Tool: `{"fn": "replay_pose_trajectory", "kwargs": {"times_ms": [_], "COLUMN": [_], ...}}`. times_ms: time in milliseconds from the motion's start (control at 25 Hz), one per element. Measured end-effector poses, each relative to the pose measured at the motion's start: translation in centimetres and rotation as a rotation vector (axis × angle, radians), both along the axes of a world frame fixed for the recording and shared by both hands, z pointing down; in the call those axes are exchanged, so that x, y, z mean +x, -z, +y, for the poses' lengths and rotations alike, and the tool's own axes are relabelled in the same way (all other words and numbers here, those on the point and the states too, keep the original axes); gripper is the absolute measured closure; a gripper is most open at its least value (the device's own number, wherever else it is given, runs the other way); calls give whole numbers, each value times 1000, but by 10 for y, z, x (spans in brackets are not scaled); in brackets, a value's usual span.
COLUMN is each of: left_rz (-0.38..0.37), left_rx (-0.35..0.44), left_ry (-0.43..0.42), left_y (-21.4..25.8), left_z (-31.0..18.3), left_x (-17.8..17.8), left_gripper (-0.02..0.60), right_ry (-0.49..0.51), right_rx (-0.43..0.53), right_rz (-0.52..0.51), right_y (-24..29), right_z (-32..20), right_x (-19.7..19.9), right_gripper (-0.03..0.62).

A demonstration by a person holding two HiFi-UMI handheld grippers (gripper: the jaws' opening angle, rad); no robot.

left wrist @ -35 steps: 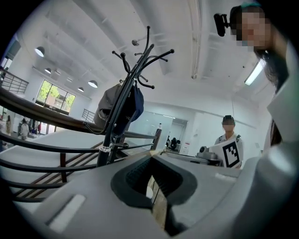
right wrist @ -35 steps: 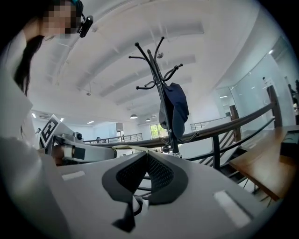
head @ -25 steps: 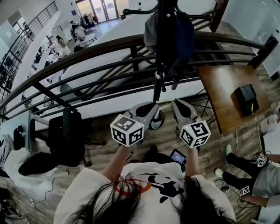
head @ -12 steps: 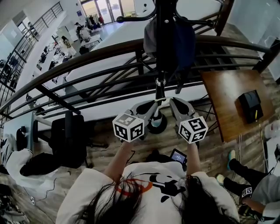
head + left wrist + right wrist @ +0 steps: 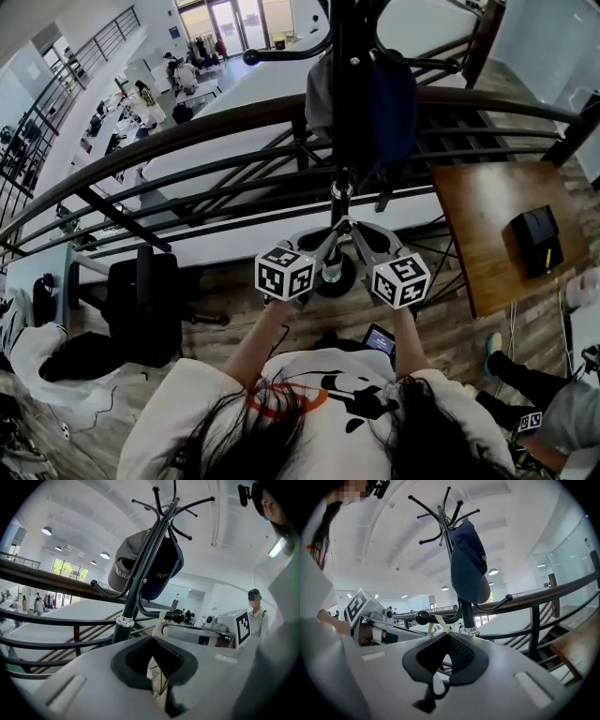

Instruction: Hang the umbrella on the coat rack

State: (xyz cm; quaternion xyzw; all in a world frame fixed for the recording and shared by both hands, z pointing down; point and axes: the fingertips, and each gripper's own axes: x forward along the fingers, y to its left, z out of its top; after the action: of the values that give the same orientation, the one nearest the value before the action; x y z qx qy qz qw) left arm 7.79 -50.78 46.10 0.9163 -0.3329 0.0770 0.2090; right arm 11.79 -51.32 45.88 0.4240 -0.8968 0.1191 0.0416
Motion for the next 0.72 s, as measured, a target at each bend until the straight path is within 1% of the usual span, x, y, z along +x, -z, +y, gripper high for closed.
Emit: {"fn": "replay_pose_trajectory", "kwargs": {"times_ms": [160, 320, 520, 640, 720], "left_rz": [2, 15, 97, 119, 129], "left_rx": [16, 24, 49, 102, 121], "left_ry": [-28, -43, -54, -56, -50], "left_y": [-13, -18, -27, -29, -30], "left_z": [-12, -24, -40, -46, -49], "left_x": [5, 7, 9, 12, 12], "left_gripper": [581, 581, 581, 580, 578], "right_ry": [29, 34, 16, 1, -7], "right_rx": [-18, -31, -26, -21, -17], "right_rz": [-48, -95, -79, -78, -77], "right_y": [-3, -6, -13, -16, -16], "right_z": [-8, -18, -33, -43, -47], "right_x": [-13, -15, -15, -11, -12], "right_gripper": [570, 570, 569, 569, 568]}}
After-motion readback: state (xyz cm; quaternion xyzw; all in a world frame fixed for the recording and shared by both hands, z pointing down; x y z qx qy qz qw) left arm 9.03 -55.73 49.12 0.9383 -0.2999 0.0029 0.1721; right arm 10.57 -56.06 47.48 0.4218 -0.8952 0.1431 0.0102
